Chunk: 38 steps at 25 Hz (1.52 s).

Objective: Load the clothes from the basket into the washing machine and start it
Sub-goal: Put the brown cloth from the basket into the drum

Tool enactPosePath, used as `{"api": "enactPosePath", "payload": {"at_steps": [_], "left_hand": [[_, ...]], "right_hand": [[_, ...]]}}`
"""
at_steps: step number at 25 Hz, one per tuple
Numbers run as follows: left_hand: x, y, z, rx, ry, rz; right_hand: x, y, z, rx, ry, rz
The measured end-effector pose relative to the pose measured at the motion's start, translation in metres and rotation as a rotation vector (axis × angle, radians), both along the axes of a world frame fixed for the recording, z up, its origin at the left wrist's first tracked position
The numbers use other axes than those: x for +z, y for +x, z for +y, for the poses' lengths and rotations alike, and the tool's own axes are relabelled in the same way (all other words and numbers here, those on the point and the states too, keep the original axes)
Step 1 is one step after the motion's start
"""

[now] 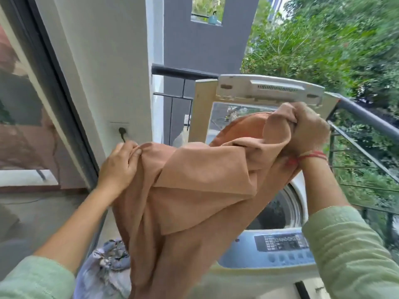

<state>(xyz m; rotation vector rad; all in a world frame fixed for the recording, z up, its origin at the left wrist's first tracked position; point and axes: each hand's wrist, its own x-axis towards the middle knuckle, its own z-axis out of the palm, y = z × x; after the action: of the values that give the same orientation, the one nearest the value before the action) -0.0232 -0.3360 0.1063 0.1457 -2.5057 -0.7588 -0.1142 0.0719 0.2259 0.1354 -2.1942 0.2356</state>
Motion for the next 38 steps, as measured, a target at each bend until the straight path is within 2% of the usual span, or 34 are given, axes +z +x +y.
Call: {"api": "enactPosePath", "payload": {"at_steps": [1, 3, 4, 5, 6, 7, 8, 9, 11, 12, 13, 15, 16, 19, 23, 25, 27, 30, 32, 34, 35, 36, 38], "left_hand": [[-0.017, -0.002, 0.012, -0.019, 0.007, -0.101], [-0.044, -0.005, 0.036, -0.119, 0.025, -0.243], [-0.055, -0.007, 0.045, -0.173, 0.047, -0.295], [-0.062, -0.008, 0.053, -0.212, 0.084, -0.347], [-0.066, -0.008, 0.057, -0.236, 0.147, -0.401], [-0.067, -0.007, 0.058, -0.244, 0.226, -0.459], [-0.068, -0.005, 0.058, -0.234, 0.292, -0.506], [-0.07, -0.003, 0.057, -0.21, 0.323, -0.542], [-0.077, 0.004, 0.055, -0.136, 0.292, -0.559], [-0.08, 0.009, 0.057, -0.115, 0.264, -0.54], [-0.083, 0.015, 0.06, -0.11, 0.252, -0.517], [-0.096, 0.03, 0.066, -0.11, 0.256, -0.5], [-0.105, 0.039, 0.069, -0.1, 0.262, -0.494], [-0.145, 0.07, 0.073, -0.081, 0.266, -0.545], [-0.185, 0.08, 0.077, -0.075, 0.43, -0.581], [-0.184, 0.064, 0.089, -0.023, 0.514, -0.501], [-0.177, 0.044, 0.102, -0.001, 0.612, -0.398], [-0.151, 0.012, 0.124, -0.079, 0.516, -0.234], [-0.121, -0.007, 0.141, -0.085, 0.464, -0.067], [-0.08, -0.022, 0.155, -0.06, 0.441, 0.094], [-0.06, -0.029, 0.16, -0.036, 0.439, 0.164], [-0.042, -0.034, 0.163, -0.017, 0.425, 0.228], [-0.014, -0.039, 0.165, -0.021, 0.362, 0.305]], "right_hand": [[-0.026, -0.009, 0.017, -0.052, 0.065, -0.266], [-0.072, -0.029, 0.043, -0.129, 0.276, -1.055], [-0.091, -0.036, 0.053, -0.112, 0.427, -1.385], [-0.104, -0.039, 0.056, -0.078, 0.553, -1.562], [-0.109, -0.04, 0.051, -0.056, 0.648, -1.568], [-0.111, -0.042, 0.04, -0.004, 0.631, -1.452], [-0.114, -0.044, 0.026, 0.085, 0.515, -1.317], [-0.117, -0.045, 0.007, 0.206, 0.366, -1.28], [-0.126, -0.038, -0.042, 0.509, 0.122, -1.404], [-0.139, -0.034, -0.064, 0.599, 0.115, -1.464], [-0.154, -0.023, -0.086, 0.646, 0.206, -1.475], [-0.183, -0.005, -0.112, 0.679, 0.383, -1.36], [-0.191, 0.002, -0.115, 0.698, 0.367, -1.286], [-0.201, 0.016, -0.102, 0.861, 0.101, -1.123], [-0.177, 0.024, -0.085, 0.763, 0.015, -0.717], [-0.138, 0.014, -0.079, 0.727, -0.086, -0.552], [-0.097, -0.002, -0.062, 0.693, -0.273, -0.347], [-0.051, -0.025, -0.012, 0.514, -0.519, -0.05], [-0.033, -0.033, 0.025, 0.367, -0.647, 0.081], [-0.036, -0.039, 0.061, 0.19, -0.628, 0.05], [-0.046, -0.041, 0.082, 0.059, -0.536, -0.074], [-0.058, -0.041, 0.1, -0.068, -0.4, -0.275], [-0.084, -0.04, 0.131, -0.207, 0.003, -0.886]]}}
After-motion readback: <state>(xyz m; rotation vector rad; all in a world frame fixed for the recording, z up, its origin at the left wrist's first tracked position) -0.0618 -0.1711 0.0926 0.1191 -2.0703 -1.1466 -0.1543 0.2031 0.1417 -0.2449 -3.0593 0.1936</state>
